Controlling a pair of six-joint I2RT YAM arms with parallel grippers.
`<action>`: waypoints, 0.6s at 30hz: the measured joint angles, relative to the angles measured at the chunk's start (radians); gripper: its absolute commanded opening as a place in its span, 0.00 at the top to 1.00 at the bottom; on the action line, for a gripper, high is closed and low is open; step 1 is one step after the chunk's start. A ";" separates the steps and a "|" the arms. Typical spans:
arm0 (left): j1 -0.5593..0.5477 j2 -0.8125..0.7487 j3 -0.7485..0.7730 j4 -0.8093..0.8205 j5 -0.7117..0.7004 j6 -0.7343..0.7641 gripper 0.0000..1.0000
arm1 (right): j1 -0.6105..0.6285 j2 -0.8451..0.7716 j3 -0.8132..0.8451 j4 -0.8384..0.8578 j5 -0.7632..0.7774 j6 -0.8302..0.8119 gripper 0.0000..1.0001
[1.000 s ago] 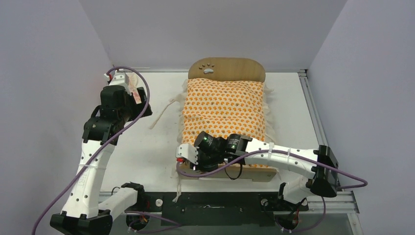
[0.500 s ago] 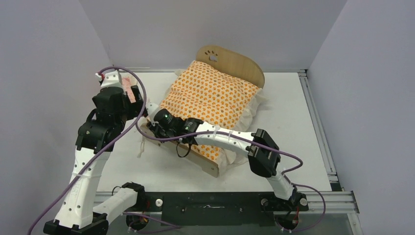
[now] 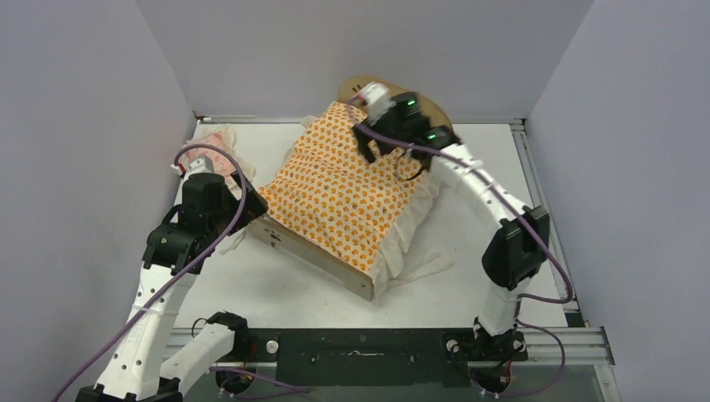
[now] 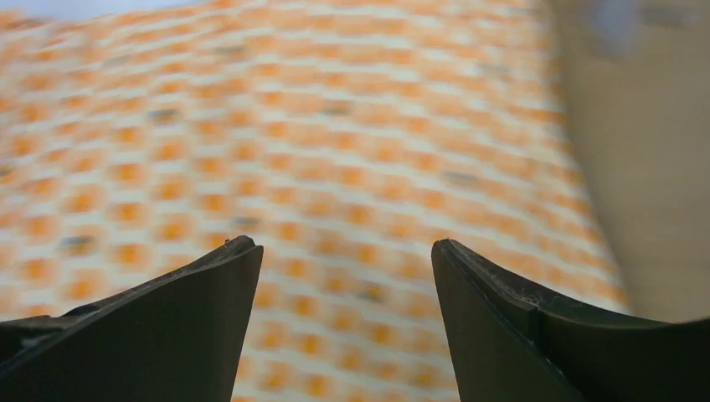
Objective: Set up the pet bed
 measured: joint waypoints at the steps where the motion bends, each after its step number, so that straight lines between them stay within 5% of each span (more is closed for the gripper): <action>1: 0.000 -0.016 -0.025 -0.039 0.003 -0.022 0.04 | -0.099 -0.023 0.000 0.024 -0.009 -0.011 0.24; 4: 0.000 -0.044 -0.045 -0.119 0.005 -0.080 0.04 | -0.381 -0.070 0.007 0.079 -0.015 -0.061 0.23; 7: 0.000 -0.055 -0.045 -0.130 0.018 -0.127 0.04 | -0.517 -0.077 0.017 0.100 -0.031 -0.106 0.24; 18: -0.087 0.028 -0.204 -0.038 0.071 -0.294 0.03 | -0.635 0.158 0.217 0.160 -0.288 -0.214 0.28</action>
